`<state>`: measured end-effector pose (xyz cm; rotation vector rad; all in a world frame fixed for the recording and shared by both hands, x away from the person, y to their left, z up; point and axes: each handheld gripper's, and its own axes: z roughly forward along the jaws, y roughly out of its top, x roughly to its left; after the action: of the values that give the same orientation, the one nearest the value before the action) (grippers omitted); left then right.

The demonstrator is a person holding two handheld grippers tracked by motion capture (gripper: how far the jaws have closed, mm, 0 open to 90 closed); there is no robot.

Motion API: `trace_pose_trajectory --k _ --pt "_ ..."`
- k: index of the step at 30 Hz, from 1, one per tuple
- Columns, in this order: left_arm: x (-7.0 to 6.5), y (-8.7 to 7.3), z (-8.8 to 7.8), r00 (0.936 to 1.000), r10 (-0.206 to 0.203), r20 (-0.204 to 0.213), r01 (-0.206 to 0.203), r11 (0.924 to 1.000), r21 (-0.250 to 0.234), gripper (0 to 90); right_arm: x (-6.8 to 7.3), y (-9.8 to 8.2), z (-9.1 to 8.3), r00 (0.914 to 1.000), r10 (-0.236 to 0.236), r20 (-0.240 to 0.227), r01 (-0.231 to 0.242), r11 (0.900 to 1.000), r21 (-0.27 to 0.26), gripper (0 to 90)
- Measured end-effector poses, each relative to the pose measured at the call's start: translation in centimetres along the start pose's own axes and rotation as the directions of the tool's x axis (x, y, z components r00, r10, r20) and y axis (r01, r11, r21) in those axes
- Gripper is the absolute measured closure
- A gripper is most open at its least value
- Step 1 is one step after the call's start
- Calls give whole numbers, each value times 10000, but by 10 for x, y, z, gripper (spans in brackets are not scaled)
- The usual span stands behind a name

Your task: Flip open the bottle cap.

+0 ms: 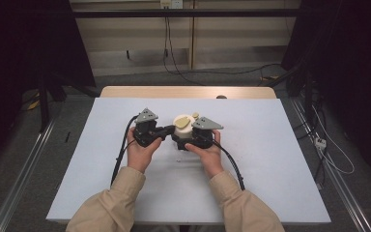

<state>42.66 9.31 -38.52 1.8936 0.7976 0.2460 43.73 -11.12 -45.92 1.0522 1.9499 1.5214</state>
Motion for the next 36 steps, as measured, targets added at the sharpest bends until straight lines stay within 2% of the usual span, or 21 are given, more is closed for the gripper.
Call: trace_pose_trajectory --k 6,12,19,36 --pt "-1 4 0 10000 87 5 -87 9999 149 900 0 0 0 10000 -4 -2 4 10000 -2 66" --pt "-1 5 0 10000 5 66 -6 10000 94 900 0 0 0 10000 -2 -9 2 10000 -19 66" --pt "-3 9 0 9999 142 81 -143 9998 119 900 0 0 0 10000 7 -8 -7 10000 -15 66" --pt "-4 16 0 9999 132 105 -132 9999 -13 900 0 0 0 10000 30 -7 -30 10000 -15 66"
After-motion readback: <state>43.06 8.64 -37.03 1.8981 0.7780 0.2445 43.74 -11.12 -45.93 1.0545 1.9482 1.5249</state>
